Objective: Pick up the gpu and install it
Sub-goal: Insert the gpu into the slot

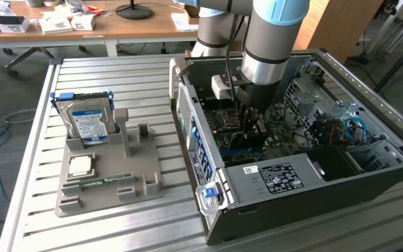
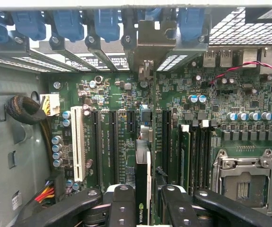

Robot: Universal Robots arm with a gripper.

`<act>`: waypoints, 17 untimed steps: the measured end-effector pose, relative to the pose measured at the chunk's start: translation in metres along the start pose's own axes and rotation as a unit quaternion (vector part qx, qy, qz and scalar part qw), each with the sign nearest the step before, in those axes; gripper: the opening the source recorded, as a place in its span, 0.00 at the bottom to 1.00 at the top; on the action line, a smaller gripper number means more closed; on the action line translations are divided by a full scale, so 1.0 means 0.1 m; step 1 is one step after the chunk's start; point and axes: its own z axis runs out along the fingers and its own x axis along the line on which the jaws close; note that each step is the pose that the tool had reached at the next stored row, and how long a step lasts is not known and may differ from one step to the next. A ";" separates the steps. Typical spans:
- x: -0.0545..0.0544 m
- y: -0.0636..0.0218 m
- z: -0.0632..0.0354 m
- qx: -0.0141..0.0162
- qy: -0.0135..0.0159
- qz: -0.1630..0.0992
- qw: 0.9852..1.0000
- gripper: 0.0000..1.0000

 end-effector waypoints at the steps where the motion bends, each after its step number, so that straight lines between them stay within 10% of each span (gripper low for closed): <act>1: 0.00 0.000 0.000 0.000 0.000 0.000 1.000 0.26; 17: 0.00 0.000 0.000 0.001 -0.004 0.000 1.000 0.26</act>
